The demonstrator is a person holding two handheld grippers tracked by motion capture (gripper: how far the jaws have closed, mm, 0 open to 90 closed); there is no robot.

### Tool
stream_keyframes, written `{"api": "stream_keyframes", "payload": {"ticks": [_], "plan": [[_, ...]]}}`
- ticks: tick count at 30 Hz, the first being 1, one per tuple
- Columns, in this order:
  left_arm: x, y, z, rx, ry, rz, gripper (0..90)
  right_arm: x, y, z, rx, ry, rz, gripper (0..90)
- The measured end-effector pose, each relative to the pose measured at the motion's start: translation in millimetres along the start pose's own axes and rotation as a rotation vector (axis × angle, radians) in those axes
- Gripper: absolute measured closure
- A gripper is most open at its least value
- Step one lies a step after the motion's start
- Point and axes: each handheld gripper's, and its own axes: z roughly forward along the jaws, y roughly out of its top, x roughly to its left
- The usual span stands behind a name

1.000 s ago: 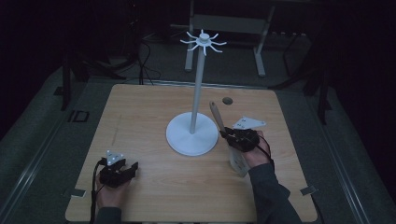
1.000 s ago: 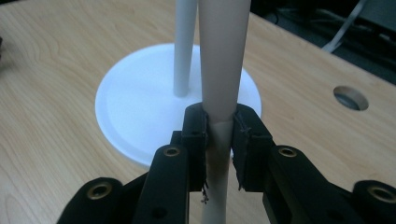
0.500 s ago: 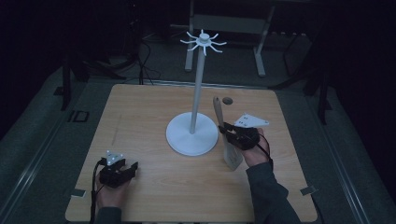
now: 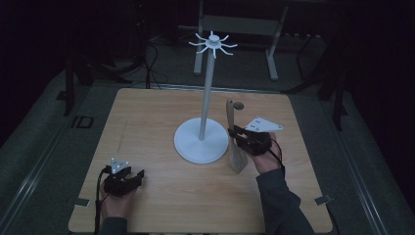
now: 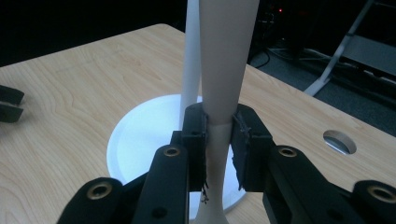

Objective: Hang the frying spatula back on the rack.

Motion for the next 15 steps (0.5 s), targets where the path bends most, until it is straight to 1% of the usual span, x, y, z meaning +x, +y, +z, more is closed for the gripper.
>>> {"api": "stream_keyframes", "payload": {"ticks": [4,8,10,15], "plan": [[0.1,0.1,-0.2,0.000,0.000,0.000,44.8,0.6,2.0,-0.8,-0.015,0.002,-0.002,76.4],[0.5,0.1,-0.7,-0.005,0.002,-0.004,44.8,0.9,3.6,-0.7,-0.025,0.001,0.002,76.4],[1.2,0.2,-1.2,-0.006,0.003,-0.006,44.8,1.3,4.5,-0.8,-0.038,0.003,0.009,76.3],[1.5,0.2,-1.7,-0.008,0.003,-0.008,44.7,3.1,5.2,-1.4,-0.054,-0.003,0.006,76.3]]}}
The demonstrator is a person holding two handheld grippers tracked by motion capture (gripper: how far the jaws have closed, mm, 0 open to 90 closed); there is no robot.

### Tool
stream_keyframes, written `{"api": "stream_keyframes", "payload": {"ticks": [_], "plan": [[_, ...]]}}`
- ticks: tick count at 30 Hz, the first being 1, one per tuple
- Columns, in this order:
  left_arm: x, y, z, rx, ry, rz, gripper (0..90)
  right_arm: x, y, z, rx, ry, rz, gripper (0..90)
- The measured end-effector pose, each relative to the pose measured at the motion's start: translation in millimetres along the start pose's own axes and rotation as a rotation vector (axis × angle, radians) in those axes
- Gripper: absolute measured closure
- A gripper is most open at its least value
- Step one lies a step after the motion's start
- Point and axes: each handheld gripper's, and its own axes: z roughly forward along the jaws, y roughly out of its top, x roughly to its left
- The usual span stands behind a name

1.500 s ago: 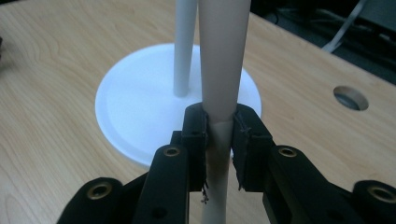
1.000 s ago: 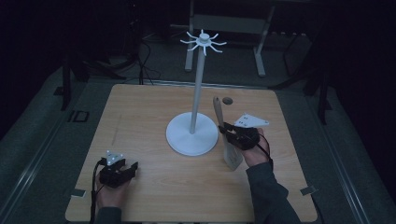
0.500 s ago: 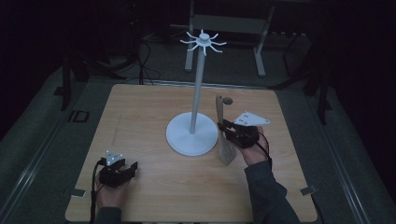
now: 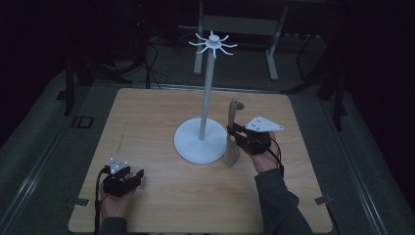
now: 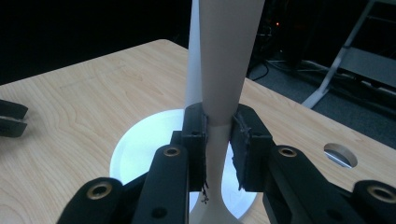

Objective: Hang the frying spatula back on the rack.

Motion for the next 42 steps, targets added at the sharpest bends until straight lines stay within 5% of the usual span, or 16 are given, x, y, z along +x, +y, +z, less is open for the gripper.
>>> {"api": "stream_keyframes", "payload": {"ticks": [42], "plan": [[1.1,-0.4,-0.2,-0.001,0.001,-0.009,44.7,-1.0,16.7,-7.1,-0.077,0.005,0.006,76.4]]}}
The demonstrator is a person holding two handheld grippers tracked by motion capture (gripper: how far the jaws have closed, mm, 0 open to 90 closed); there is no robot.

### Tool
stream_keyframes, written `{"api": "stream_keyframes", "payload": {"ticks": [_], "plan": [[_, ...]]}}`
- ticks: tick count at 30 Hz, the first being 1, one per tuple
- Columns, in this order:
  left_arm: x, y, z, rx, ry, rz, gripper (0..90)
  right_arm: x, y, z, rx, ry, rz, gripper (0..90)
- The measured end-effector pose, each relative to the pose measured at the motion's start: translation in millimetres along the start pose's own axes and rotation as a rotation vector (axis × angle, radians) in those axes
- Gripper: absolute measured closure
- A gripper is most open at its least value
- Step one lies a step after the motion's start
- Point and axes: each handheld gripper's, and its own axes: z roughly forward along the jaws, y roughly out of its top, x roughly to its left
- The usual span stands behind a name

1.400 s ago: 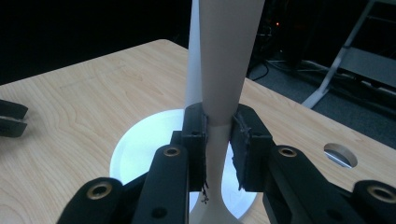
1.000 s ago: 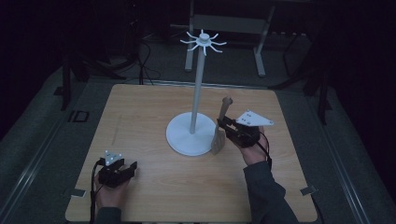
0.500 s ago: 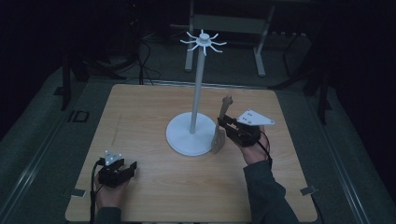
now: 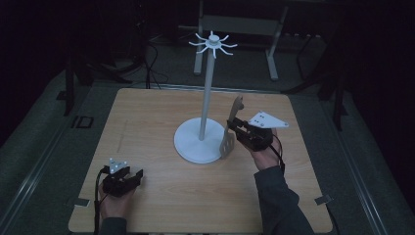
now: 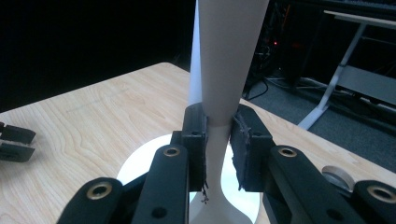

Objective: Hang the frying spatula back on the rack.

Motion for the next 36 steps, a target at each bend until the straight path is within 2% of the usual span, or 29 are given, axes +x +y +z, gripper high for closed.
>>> {"api": "stream_keyframes", "payload": {"ticks": [21,36], "plan": [[-0.1,-0.5,0.1,0.003,-0.001,-0.001,44.7,-6.8,26.7,-2.8,-0.041,-0.001,0.010,76.3],[0.9,-0.3,-0.7,0.000,-0.001,-0.003,44.7,-9.2,48.9,2.6,-0.055,-0.003,0.023,76.3]]}}
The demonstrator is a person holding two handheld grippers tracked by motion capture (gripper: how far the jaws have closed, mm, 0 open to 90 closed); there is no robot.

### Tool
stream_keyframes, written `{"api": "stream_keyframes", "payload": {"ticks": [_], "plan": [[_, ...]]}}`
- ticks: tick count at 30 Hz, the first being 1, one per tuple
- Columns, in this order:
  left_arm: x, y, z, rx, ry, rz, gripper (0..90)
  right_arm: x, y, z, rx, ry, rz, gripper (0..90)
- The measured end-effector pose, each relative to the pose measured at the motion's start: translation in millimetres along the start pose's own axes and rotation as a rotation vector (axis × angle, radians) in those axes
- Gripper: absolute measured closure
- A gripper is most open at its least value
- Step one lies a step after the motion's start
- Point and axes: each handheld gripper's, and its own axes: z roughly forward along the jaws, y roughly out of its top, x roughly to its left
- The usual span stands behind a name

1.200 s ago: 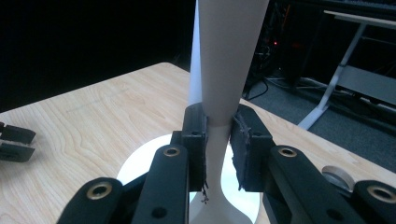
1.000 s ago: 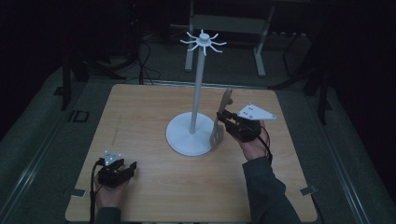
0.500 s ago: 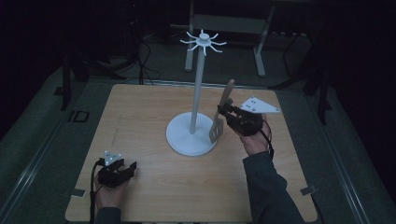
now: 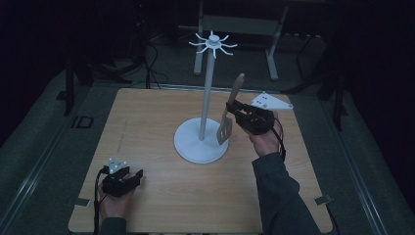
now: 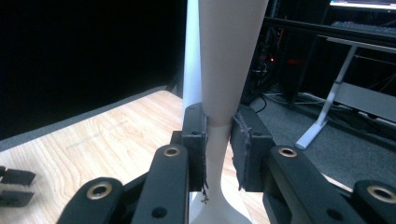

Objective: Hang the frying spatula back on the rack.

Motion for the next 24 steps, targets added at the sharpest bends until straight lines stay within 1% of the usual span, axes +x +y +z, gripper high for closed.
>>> {"api": "stream_keyframes", "payload": {"ticks": [4,12,13,16,24], "plan": [[0.0,0.0,-0.2,-0.001,0.000,0.000,44.7,-1.1,4.0,2.8,-0.010,0.000,0.017,76.3],[0.1,0.0,-0.2,0.001,0.000,0.001,44.7,-0.4,11.1,6.3,-0.011,-0.004,0.015,76.3],[0.2,0.1,-0.3,0.001,0.000,0.000,44.7,-0.1,15.7,8.2,-0.008,-0.007,0.014,76.3],[0.3,0.1,-0.4,-0.001,-0.002,-0.002,44.7,0.2,18.4,9.5,-0.004,-0.008,0.011,76.3],[0.6,0.1,-0.6,-0.003,-0.001,-0.004,44.6,-3.2,27.7,12.0,0.000,-0.012,0.014,76.3]]}}
